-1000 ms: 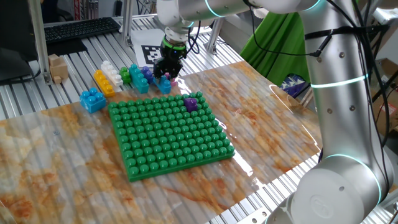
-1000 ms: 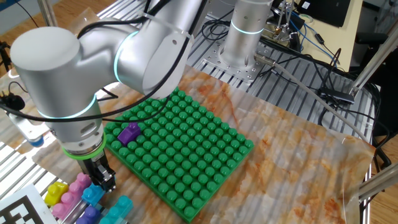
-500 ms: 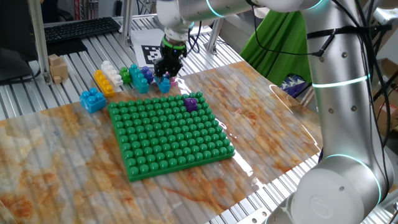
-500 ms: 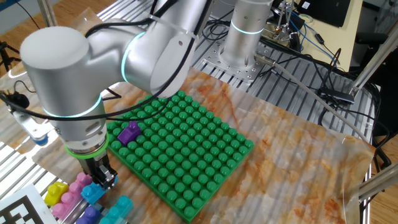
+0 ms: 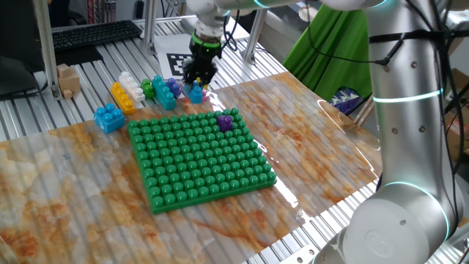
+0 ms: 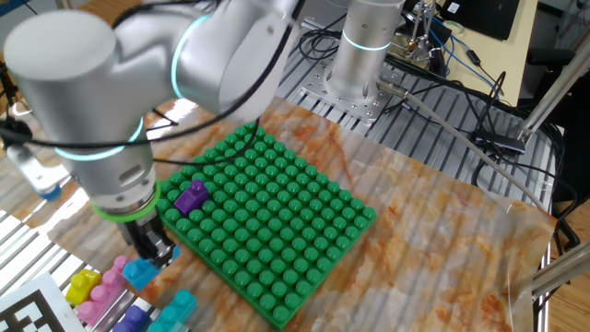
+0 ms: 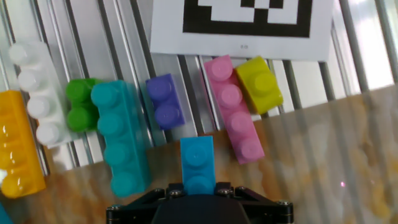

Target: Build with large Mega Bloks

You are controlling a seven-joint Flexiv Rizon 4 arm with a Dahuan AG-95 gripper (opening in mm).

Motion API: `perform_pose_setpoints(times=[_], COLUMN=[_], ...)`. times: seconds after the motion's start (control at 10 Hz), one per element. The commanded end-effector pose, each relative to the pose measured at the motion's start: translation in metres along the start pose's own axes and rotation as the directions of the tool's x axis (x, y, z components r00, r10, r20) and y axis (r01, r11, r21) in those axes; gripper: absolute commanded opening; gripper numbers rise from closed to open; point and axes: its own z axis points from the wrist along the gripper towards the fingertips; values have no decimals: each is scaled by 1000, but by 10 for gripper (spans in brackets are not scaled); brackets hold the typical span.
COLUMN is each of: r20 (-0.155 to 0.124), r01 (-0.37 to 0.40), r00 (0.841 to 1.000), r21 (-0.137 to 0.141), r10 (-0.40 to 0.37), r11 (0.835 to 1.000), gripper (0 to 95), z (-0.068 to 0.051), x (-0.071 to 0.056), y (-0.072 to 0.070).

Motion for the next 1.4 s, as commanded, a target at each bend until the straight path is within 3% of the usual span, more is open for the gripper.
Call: perform_pose_setpoints(times=[0.1, 0.4, 0.5, 0.6, 0.7, 0.9, 1.1, 1.4], r20=[-5, -2, -1, -2, -2, -4, -6, -10], r01=[-13, -36, -40, -52, -56, -91, -98, -88], r00=[1000, 999, 999, 999, 998, 996, 995, 996], r21=[7, 4, 6, 3, 2, 7, 6, -7], r10=[13, 36, 40, 52, 56, 91, 98, 88], r11=[1000, 999, 999, 999, 998, 996, 995, 996], gripper=[0, 0, 0, 0, 0, 0, 0, 0], z=[-12, -16, -17, -18, -18, -24, -27, -29], x=[23, 53, 57, 73, 77, 95, 107, 114], y=[-3, -8, -8, -9, -9, 1, 5, 7])
